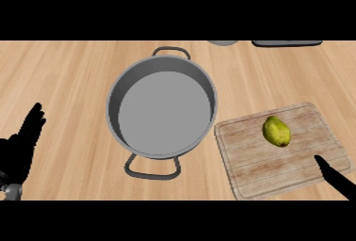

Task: Pick the pear from the cutting board and place it in the pot

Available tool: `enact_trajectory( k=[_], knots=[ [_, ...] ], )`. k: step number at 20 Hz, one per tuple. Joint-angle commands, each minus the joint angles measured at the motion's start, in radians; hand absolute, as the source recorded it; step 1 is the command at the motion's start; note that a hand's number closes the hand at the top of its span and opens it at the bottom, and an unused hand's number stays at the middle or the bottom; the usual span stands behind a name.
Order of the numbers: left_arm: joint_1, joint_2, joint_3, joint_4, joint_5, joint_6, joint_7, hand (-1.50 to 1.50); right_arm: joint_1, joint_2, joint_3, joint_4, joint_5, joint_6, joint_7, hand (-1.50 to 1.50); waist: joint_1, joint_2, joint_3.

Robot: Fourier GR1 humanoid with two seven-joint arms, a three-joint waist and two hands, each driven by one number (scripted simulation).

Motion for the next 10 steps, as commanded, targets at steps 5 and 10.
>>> enact_trajectory(
  k=[5,10],
  knots=[
    [0.0,-0.009,0.012,0.021,-0.024,-0.059,-0.004,0.0,0.173,-0.157,0.018,-0.293,0.049,0.084,0.238,-1.5,0.032,0.004,0.0],
    [0.0,-0.018,-0.004,-0.048,-0.03,-0.059,0.054,0.0,0.065,-0.322,0.025,-0.349,0.062,0.186,0.511,-1.5,0.05,0.006,0.0]
  ],
)
